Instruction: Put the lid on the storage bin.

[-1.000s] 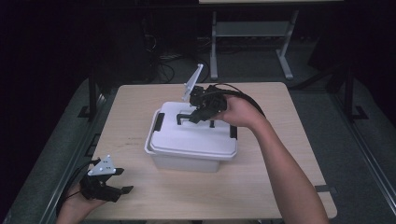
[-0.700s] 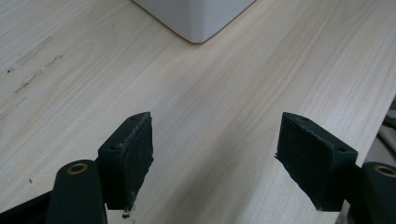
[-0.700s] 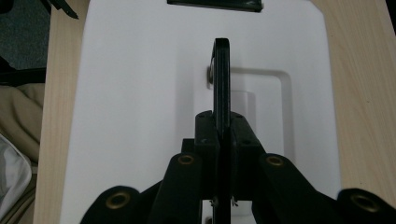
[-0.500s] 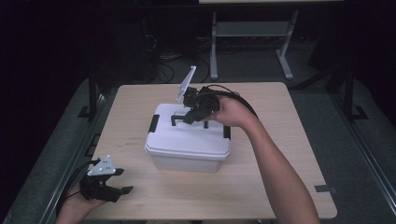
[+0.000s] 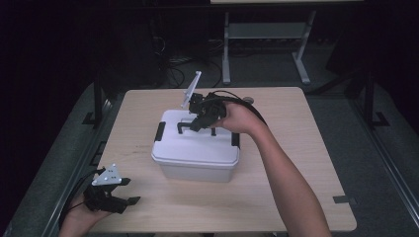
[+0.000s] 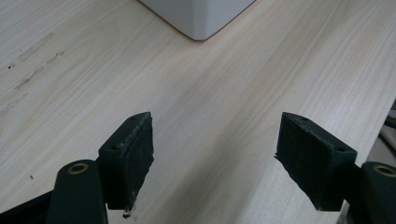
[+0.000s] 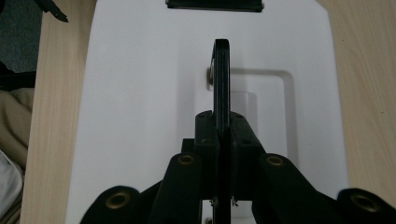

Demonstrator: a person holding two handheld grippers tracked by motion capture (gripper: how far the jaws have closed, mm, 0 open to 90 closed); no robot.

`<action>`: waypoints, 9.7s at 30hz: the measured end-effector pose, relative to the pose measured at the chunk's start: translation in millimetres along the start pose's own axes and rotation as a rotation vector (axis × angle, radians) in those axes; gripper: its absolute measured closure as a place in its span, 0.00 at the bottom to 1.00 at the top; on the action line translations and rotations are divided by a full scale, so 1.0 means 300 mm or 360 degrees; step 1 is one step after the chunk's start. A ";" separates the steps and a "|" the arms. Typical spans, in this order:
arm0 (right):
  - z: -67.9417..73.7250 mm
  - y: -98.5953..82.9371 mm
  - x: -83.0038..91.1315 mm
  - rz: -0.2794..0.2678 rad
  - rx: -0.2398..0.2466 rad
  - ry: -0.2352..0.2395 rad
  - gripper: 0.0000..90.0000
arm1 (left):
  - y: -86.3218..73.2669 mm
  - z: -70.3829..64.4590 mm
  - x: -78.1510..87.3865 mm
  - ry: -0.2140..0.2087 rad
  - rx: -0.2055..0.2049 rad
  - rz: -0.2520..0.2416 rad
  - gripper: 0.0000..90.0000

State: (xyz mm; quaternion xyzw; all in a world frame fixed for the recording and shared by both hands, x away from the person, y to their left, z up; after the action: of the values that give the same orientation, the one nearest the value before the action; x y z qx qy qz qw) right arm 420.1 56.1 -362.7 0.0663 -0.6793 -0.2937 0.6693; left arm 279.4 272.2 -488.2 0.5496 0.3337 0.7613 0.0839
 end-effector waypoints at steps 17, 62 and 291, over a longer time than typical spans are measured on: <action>-0.016 0.000 -0.033 0.0018 -0.0005 0.0020 0.93 | 0.001 0.006 0.009 0.0020 0.0007 -0.0016 0.30; 0.041 -0.011 0.005 -0.0030 -0.0050 0.0053 0.63 | 0.006 -0.009 -0.009 -0.0003 -0.0022 0.0017 0.30; -0.023 -0.908 0.048 -0.0188 -0.0762 -0.0038 0.28 | 0.000 -0.010 -0.021 -0.0003 0.0004 0.0040 0.30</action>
State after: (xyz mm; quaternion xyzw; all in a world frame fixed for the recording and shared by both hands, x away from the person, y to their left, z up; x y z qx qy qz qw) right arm 342.8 -176.0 -483.5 -0.0581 -0.5931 -0.4857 0.6395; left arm 279.2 267.8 -493.6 0.5546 0.3276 0.7614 0.0739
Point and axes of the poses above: each handheld gripper's, and its own axes: x roughly backward along the jaws, y roughly out of its top, z roughly to its left, the point moved 10 cm from there along -x, roughly forward along the jaws, and after that the axes turned 15 degrees about -x, right-handed, at the moved point
